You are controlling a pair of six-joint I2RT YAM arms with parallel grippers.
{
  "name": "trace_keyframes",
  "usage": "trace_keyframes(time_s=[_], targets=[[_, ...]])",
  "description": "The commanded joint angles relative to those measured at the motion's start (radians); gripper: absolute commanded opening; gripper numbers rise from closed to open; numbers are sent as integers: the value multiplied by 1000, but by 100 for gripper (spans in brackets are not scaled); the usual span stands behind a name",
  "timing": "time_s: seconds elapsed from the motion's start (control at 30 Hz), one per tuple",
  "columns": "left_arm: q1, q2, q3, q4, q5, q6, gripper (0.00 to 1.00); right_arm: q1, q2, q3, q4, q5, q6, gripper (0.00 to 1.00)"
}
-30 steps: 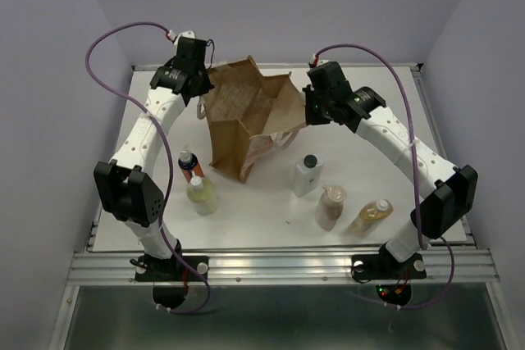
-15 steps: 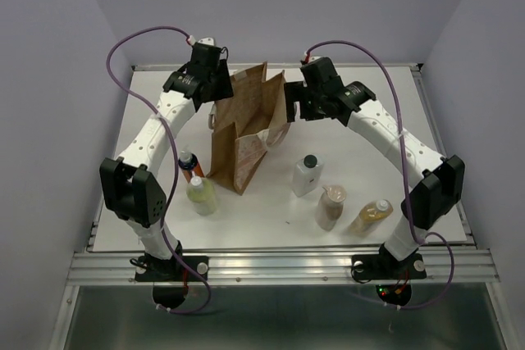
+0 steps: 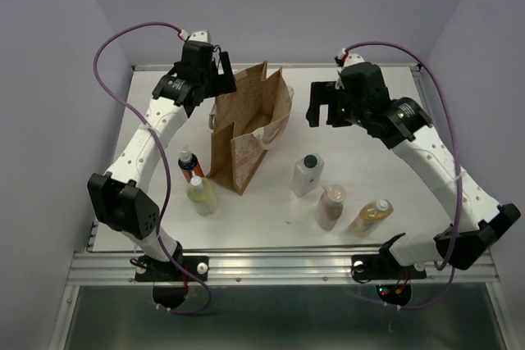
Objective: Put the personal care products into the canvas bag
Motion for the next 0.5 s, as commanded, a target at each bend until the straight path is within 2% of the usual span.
trace_keyframes(time_s=[0.0, 0.1, 0.13, 0.33, 0.47], targets=[[-2, -82, -30, 48, -13, 7, 99, -7, -99, -34, -166, 96, 82, 100], [-2, -99, -37, 51, -22, 8, 99, -7, -162, -67, -278, 40, 118, 100], [-2, -107, -42, 54, -23, 7, 99, -7, -185, -90, -319, -26, 118, 100], [-3, -116, -50, 54, -28, 5, 99, -7, -236, -173, -373, -267, 78, 100], [-5, -118, -65, 54, -25, 2, 99, -7, -239, -241, -422, -293, 70, 100]])
